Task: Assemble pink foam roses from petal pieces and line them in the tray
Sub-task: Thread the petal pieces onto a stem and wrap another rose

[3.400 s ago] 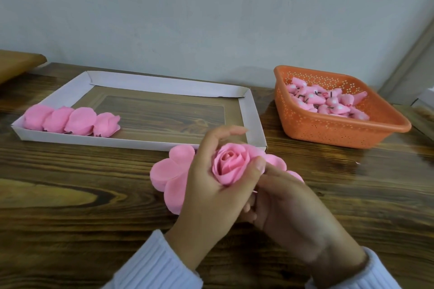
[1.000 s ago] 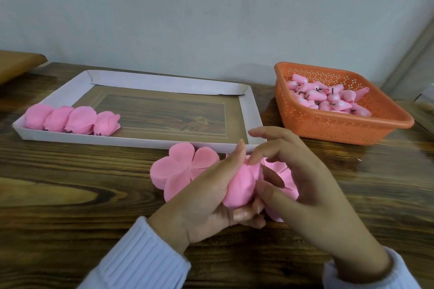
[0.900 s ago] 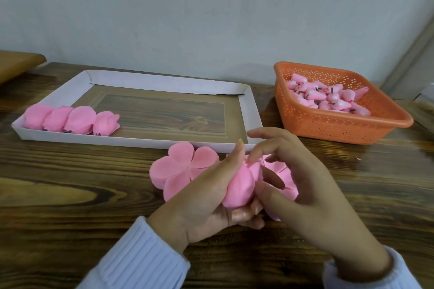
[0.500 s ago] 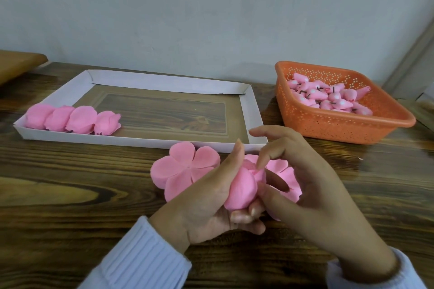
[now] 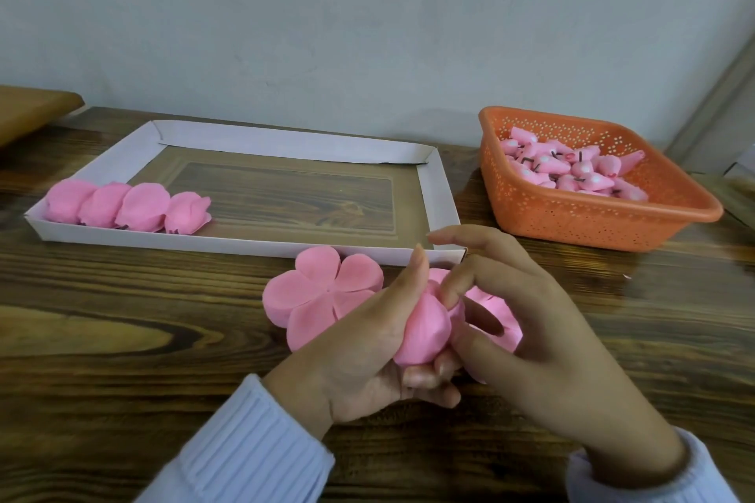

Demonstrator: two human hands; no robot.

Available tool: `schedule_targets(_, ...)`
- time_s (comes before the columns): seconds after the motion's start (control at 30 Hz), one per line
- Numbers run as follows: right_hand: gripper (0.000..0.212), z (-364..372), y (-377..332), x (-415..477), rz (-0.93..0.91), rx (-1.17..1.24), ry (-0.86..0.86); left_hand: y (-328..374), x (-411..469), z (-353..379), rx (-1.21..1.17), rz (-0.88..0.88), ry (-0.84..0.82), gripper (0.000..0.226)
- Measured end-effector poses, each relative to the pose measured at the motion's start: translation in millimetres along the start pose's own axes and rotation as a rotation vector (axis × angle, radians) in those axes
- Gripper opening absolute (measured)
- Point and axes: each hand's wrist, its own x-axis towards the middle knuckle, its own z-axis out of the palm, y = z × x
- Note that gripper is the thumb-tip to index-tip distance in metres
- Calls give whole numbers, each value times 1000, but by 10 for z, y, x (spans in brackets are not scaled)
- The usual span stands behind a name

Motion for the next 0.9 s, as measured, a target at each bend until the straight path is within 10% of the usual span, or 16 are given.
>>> schedule_targets(0.53,15,-40,22,-26,-11,386,-12,33,-68,-80,-69,77,-276,14)
schedule_targets(0.9,23,29,96,-5,9,308,124,2,-39,-30,177,186,-54,19)
